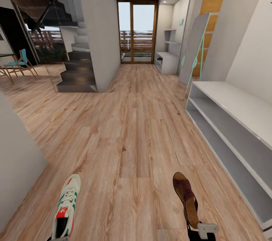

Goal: Pick up the two gym shoes and the two sandals from the corridor floor and place them onto the hallstand (shoe rack) in the corridor, making sure they are on the rack and not on the floor. Arrange them so the two gym shoes are next to each other and the two sandals are next to each other.

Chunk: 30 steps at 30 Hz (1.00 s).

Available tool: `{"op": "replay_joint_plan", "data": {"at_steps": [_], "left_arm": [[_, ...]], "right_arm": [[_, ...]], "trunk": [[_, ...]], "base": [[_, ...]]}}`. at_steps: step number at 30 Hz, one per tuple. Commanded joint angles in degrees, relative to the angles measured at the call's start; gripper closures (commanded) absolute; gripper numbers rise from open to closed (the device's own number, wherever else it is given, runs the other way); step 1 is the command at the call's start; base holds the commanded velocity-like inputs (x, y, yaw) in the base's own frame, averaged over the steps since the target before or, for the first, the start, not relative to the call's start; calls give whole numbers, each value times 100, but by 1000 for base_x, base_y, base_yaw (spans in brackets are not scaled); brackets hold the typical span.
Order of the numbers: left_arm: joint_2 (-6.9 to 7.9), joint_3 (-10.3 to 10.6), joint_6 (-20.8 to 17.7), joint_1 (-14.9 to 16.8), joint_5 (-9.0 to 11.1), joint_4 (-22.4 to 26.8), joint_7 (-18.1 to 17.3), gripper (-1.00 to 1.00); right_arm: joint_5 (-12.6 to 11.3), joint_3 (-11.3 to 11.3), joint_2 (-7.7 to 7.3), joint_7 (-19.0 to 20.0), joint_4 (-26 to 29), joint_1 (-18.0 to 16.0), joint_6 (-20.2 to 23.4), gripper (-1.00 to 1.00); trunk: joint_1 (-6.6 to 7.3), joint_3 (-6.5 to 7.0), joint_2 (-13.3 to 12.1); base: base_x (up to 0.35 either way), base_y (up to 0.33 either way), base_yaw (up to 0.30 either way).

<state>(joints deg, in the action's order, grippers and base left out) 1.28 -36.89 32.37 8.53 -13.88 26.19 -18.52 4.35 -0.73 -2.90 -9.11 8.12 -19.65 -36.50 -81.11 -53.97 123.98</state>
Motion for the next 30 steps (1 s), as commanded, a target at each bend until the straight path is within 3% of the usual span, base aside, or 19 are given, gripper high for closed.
{"op": "replay_joint_plan", "data": {"at_steps": [1,16,30], "left_arm": [[-4,-48,24,7,-47,0,-29,100],[-3,-55,24,6,-27,0,-29,100],[4,-64,24,3,-24,0,-29,100]], "right_arm": [[48,-7,0,-48,-3,-4,-7,100],[56,-14,0,-55,-4,-4,-7,100],[57,-15,0,-56,-9,-4,-7,100]], "trunk": [[-3,-5,2],[-3,4,2],[-3,86,2]], "base": [[340,-122,0],[340,-115,1],[340,-11,2]]}}
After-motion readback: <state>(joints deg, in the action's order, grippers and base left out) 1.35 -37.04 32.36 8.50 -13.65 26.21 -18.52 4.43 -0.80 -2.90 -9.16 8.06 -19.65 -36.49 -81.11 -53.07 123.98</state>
